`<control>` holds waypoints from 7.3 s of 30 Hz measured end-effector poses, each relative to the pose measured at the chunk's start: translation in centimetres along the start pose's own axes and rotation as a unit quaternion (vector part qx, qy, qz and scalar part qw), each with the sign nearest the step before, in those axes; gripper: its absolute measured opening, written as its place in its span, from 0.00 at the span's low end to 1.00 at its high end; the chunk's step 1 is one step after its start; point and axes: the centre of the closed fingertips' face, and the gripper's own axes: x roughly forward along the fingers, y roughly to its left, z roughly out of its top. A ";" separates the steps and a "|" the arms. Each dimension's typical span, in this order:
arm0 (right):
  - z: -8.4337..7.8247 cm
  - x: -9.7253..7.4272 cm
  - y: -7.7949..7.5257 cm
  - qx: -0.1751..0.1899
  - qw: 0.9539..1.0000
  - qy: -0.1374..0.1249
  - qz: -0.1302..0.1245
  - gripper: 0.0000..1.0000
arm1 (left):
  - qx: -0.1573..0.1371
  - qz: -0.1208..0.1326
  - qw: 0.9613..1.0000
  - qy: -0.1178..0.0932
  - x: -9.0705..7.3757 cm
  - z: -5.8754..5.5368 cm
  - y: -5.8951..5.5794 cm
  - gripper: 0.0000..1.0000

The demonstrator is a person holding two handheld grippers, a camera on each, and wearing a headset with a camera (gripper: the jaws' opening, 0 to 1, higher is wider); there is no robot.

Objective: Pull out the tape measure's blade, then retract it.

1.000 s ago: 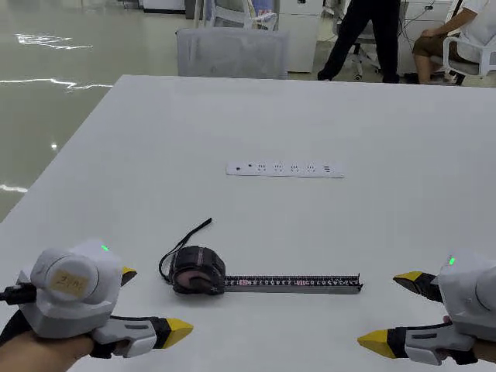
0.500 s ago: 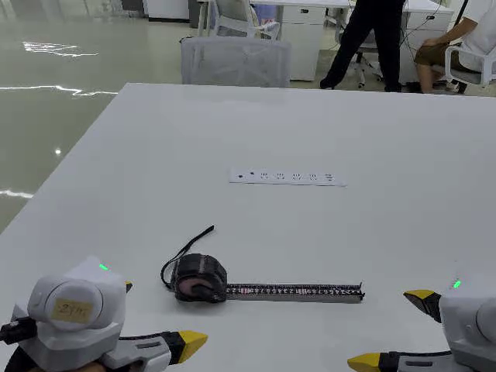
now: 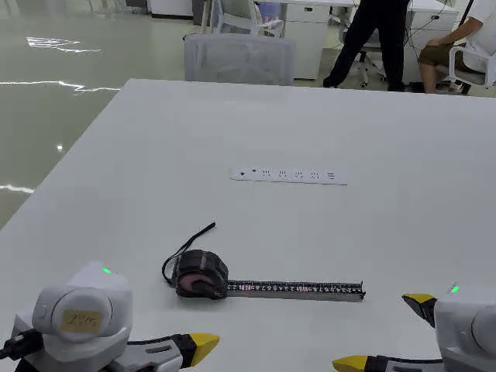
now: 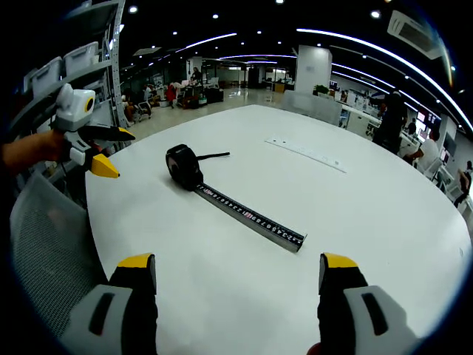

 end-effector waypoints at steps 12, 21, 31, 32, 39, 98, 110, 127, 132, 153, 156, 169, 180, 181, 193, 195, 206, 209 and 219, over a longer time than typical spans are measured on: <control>-0.1 0.0 -0.1 -0.004 1.000 0.007 -0.009 0.94 | 0.002 0.012 1.000 -0.003 -0.1 0.5 -0.2 0.99; -0.1 0.0 0.1 -0.004 1.000 0.009 -0.006 0.94 | -0.011 0.025 1.000 -0.003 0.0 0.6 0.1 0.99; -0.3 0.0 0.5 -0.004 1.000 0.013 0.005 0.93 | -0.018 0.042 0.999 0.006 0.2 0.2 0.4 0.98; -0.3 0.0 0.5 -0.002 1.000 0.011 0.006 0.93 | -0.020 0.042 0.999 0.006 0.3 0.1 0.5 0.98; -0.4 0.5 0.0 -0.005 1.000 0.010 0.013 0.92 | -0.028 0.045 0.999 0.007 0.9 0.0 0.3 0.98; 0.0 4.5 -5.5 -0.245 0.938 0.002 0.246 0.56 | -0.059 0.090 0.994 0.014 7.8 -0.1 1.5 0.96; -0.6 5.6 -6.6 -0.285 0.918 0.015 0.275 0.54 | -0.057 0.106 0.993 0.014 8.6 0.2 2.4 0.96; -1.0 7.5 -8.5 -0.307 0.910 0.027 0.278 0.42 | -0.053 0.112 0.992 0.016 9.6 0.0 2.4 0.93; -1.4 8.4 -8.7 -0.309 0.907 0.034 0.284 0.37 | -0.056 0.116 0.992 0.014 9.9 0.0 2.9 0.90; -3.1 10.6 -8.6 -0.305 0.902 0.054 0.301 0.23 | -0.068 0.115 0.991 0.013 11.0 0.1 2.7 0.88; -3.3 10.8 -8.7 -0.306 0.901 0.055 0.302 0.19 | -0.071 0.117 0.990 0.012 11.0 0.2 2.8 0.87; -3.3 10.8 -8.6 -0.310 0.901 0.055 0.297 0.14 | -0.084 0.122 0.989 0.021 11.3 -0.3 2.5 0.84; -3.4 10.8 -8.7 -0.317 0.900 0.059 0.294 0.14 | -0.116 0.132 0.984 0.011 12.0 0.1 2.5 0.80; -3.3 10.7 -8.5 -0.318 0.899 0.059 0.294 0.14 | -0.120 0.133 0.984 0.010 12.1 0.1 2.5 0.80; -3.4 10.8 -8.7 -0.326 0.897 0.063 0.292 0.14 | -0.161 0.143 0.977 -0.003 12.7 0.3 2.7 0.73; -3.4 10.9 -8.7 -0.328 0.896 0.063 0.292 0.14 | -0.166 0.144 0.975 -0.002 12.7 0.3 2.6 0.73; -3.5 10.9 -8.8 -0.330 0.896 0.066 0.290 0.14 | -0.194 0.159 0.968 -0.007 12.9 0.2 3.0 0.66; -3.4 10.9 -8.7 -0.331 0.896 0.066 0.289 0.14 | -0.195 0.160 0.968 -0.003 13.0 0.0 3.1 0.67; -3.3 10.8 -8.7 -0.329 0.897 0.066 0.288 0.14 | -0.192 0.164 0.968 -0.001 13.2 0.1 3.0 0.66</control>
